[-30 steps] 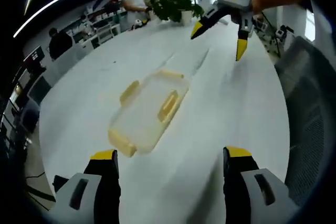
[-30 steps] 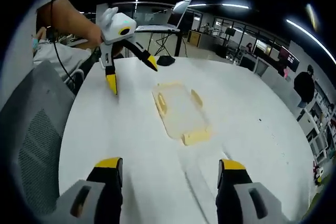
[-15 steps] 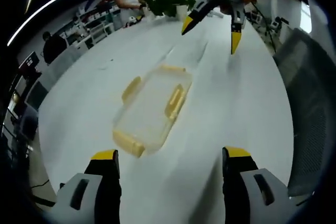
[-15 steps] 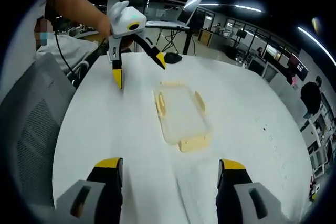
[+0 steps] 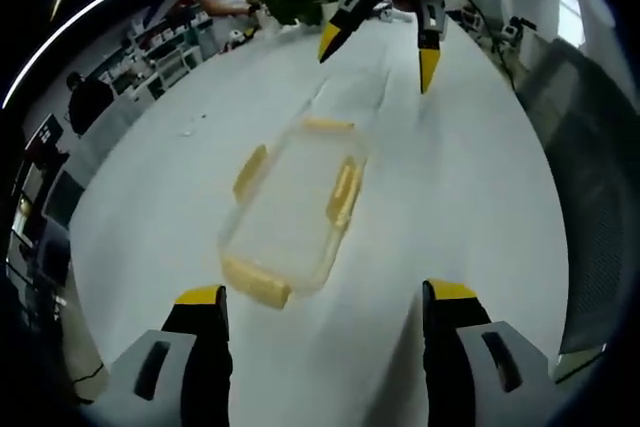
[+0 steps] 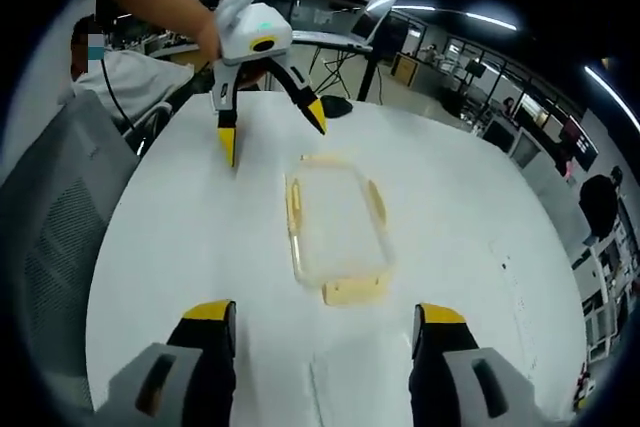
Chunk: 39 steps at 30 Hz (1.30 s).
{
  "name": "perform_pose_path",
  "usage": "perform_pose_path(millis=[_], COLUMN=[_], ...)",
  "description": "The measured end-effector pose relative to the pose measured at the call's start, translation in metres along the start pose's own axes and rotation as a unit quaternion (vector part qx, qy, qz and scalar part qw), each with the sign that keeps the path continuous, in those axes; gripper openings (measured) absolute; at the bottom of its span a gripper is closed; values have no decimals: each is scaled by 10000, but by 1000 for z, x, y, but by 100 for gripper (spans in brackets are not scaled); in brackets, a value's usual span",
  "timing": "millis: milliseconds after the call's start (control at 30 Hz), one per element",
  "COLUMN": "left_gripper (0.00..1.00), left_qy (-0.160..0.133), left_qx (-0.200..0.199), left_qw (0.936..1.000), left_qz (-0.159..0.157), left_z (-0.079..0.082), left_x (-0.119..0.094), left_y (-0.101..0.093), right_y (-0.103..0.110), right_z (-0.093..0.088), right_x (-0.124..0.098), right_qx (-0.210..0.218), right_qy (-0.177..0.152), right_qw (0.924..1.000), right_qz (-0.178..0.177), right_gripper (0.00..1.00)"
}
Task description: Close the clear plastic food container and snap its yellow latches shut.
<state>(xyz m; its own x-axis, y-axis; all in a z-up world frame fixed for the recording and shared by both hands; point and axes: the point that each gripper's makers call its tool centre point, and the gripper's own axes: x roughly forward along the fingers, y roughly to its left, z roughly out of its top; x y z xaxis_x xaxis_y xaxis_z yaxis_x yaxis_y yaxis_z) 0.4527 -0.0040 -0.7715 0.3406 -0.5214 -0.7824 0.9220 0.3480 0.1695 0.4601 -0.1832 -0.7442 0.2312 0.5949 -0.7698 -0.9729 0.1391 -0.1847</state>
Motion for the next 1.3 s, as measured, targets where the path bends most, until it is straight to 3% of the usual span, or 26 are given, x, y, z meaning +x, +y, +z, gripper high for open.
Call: perform_pose_path(millis=[233, 1300], left_gripper=[75, 72], left_qy=[80, 455], left_qx=[100, 709], left_qw=[9999, 9958], left_qz=[-92, -353], left_z=[-4, -23], left_x=[4, 15], left_y=[9, 31], right_y=[-10, -15], right_z=[3, 2], right_x=[10, 39], right_qx=[-29, -392], right_qy=[120, 468], right_qw=[9999, 9956], right_qz=[114, 710], right_gripper=[67, 60])
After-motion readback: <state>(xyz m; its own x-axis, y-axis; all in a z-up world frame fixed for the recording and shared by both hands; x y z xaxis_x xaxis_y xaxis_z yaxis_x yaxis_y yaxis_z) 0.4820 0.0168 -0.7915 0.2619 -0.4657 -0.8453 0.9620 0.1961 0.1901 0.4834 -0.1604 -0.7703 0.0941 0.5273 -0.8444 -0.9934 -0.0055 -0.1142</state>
